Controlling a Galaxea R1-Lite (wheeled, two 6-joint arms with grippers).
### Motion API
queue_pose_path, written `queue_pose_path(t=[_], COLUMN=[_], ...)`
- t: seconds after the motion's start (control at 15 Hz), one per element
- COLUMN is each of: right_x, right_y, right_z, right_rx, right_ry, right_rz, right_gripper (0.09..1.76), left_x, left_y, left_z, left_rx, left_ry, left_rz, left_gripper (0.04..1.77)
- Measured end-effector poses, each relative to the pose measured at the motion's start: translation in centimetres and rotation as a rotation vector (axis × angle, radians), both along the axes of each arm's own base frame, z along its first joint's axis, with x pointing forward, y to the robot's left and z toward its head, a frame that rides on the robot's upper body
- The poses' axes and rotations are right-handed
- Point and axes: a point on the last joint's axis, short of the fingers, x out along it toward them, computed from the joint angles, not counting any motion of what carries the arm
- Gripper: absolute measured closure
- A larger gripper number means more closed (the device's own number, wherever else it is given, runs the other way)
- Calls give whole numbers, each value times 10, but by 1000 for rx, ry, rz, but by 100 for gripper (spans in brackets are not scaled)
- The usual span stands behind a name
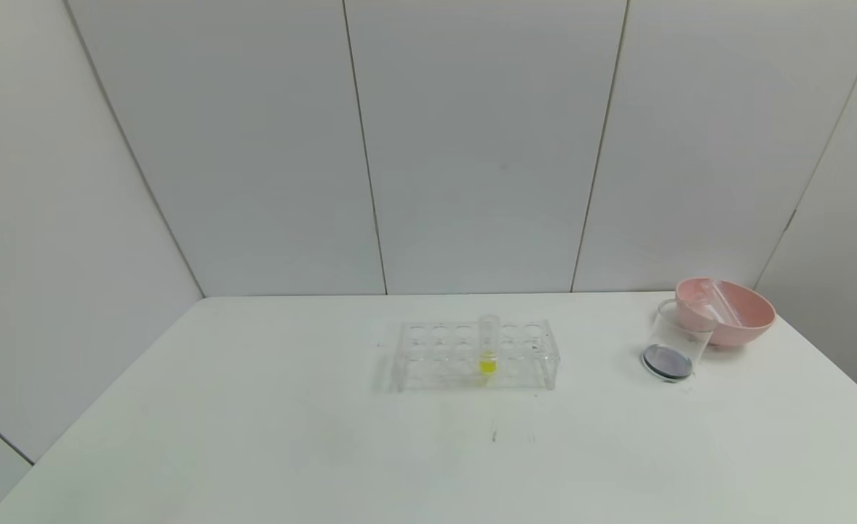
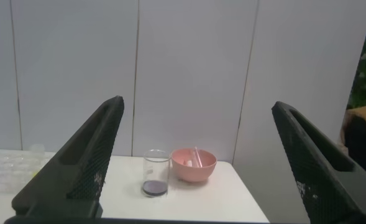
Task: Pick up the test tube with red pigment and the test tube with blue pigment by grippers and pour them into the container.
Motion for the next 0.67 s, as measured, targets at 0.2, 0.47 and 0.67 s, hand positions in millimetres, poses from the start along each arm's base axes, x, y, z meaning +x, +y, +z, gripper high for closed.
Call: queue_pose_path(t=[0.2,0.47,0.67], right_x=[18,35,34], right_y=[1,2,2], right_z=[-42,-101,-104], right_rx=[8,9,39], right_ry=[115,503,537], right_rz=[21,60,80], right_gripper=[15,14,14], left_x=[0,0,0], left_y=[0,0,0], left_z=[0,0,0], left_rx=[0,0,0], left_ry=[0,0,0], left_rz=[0,0,0], left_gripper=[5,5,5])
